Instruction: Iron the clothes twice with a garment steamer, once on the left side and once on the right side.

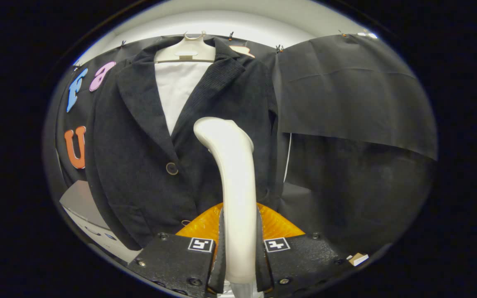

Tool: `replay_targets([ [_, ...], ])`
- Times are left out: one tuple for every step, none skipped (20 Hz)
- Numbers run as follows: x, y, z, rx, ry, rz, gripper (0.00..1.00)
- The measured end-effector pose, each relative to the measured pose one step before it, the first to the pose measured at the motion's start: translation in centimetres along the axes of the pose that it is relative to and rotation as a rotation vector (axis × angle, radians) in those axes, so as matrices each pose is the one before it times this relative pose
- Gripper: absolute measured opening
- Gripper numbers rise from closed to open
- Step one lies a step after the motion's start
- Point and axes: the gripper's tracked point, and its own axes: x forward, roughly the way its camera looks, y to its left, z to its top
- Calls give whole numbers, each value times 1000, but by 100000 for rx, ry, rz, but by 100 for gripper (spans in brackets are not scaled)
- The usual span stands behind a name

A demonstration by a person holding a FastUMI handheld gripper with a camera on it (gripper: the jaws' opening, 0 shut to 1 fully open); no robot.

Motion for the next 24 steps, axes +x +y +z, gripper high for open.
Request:
replay_targets([
  [-335, 1, -709, -757, 243, -631, 32],
  [-107, -49, -373, -695, 84, -497, 32],
  [28, 36, -404, -402, -153, -584, 32],
  [32, 61, -383, -974, 208, -418, 32],
  [91, 69, -458, -705, 332, -461, 32],
  [204, 83, -387, -510, 593, -468, 32],
  [274, -23, -472, -756, 695, -788, 31],
  [185, -5, -534, -586, 686, -503, 32],
  [124, 58, -612, -931, 682, -744, 32],
  [96, 116, -516, -421, 727, -323, 32],
  [-106, 134, -858, -404, 717, -392, 31],
  [-241, 60, -610, -637, 311, -478, 31],
  [-236, -111, -686, -735, 451, -547, 32],
  [-73, 92, -537, -143, 486, -225, 32],
  [146, 135, -333, -78, 751, -202, 32],
  [156, 52, -486, -459, 767, -475, 31],
  [119, -131, -401, -231, 719, -383, 31],
  [116, 81, -502, -158, 969, -65, 31],
  [10, 61, -723, -274, 773, -318, 31],
  [-64, -47, -482, -625, 720, -414, 31],
  [362, 135, -212, -301, 777, 3, 32],
  [102, 21, -273, -222, 698, -7, 31],
  [184, 30, -274, -329, 846, -35, 32],
  [142, 193, -694, 427, 1033, 341, 32],
])
